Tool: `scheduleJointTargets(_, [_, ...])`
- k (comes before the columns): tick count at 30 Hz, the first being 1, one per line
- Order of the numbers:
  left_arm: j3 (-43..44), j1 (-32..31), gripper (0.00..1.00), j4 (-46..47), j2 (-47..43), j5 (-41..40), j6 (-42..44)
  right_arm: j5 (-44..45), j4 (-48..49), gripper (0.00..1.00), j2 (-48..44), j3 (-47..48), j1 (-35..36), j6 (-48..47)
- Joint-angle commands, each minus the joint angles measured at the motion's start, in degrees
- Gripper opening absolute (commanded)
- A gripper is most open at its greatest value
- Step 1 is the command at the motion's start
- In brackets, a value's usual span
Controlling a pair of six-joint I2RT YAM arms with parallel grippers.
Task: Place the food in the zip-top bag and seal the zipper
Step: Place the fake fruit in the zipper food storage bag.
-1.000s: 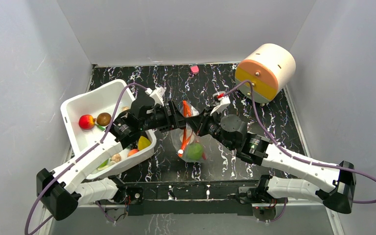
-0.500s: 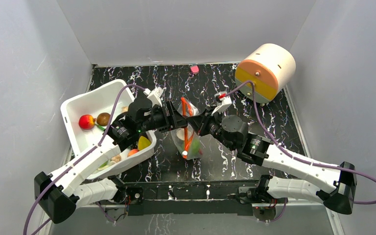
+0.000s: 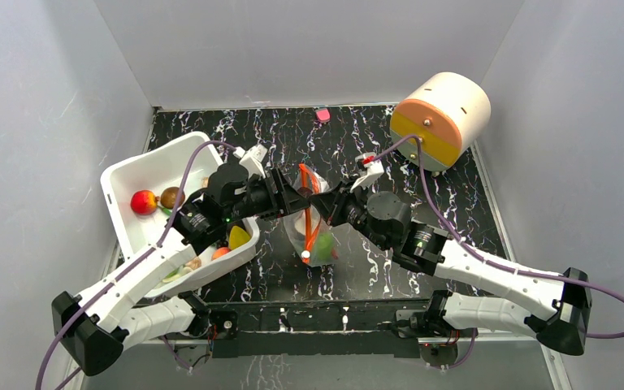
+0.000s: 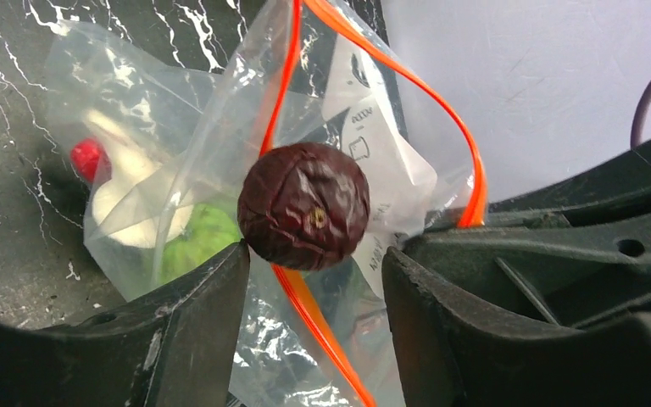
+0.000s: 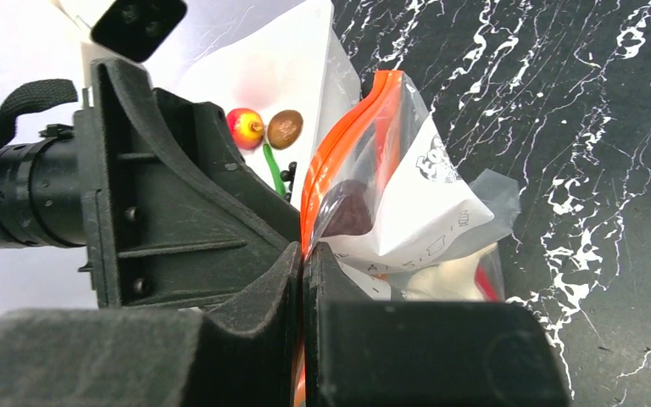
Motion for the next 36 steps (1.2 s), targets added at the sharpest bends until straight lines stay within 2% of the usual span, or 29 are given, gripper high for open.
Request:
scheduleJointTargets(1, [0.81, -0.94, 0.57, 6.4, -2.93, 3.34, -0.57, -0.36, -0.45, 0.0, 0.87, -1.05, 0.24, 0.11])
scheduleJointTargets(6, [1.24, -0.95, 0.63, 7.55, -2.9, 3.52, -0.43, -0.78, -0.66, 0.0, 0.78, -1.52, 0.19, 0.19])
scheduleJointTargets(7, [1.1, -0.95, 0.62, 7.79, -2.97, 3.39, -0.26, -0.86, -0.67, 0.0, 0.7, -1.47, 0.23, 0.22])
scheduleJointTargets(11, [-0.09, -0.97, 0.47, 8.49, -2.52, 3.03, 0.15, -0.99, -0.76, 0.0, 0.52, -1.25, 0.24, 0.28])
scheduleJointTargets(14, [0.16, -0.93, 0.44, 6.85, -1.75, 2.81, 0.65, -1.07, -0.67, 0.0, 0.43, -1.22, 0.24, 0.31])
scheduleJointTargets(23, [5.7, -0.95, 0.49, -10.03, -4.17, -7.36, 5.45, 0.16, -1.78, 0.0, 0.07, -0.19, 0.24, 0.83])
scheduleJointTargets(27, [4.96, -0.95, 0.41, -14.02, -3.72, -9.57, 5.89, 0.19, -1.99, 0.0, 0.29, 0.39, 0.24, 0.74])
scheduleJointTargets(31, [1.43, -0.91, 0.23, -9.27, -3.42, -7.15, 4.97, -0.39, -1.84, 0.0, 0.66, 0.75, 0.24, 0.81])
scheduleJointTargets(36, [0.83, -0.95, 0.2, -6.03, -0.07, -5.52, 5.65, -1.84, -1.14, 0.0, 0.95, 0.93, 0.24, 0.62])
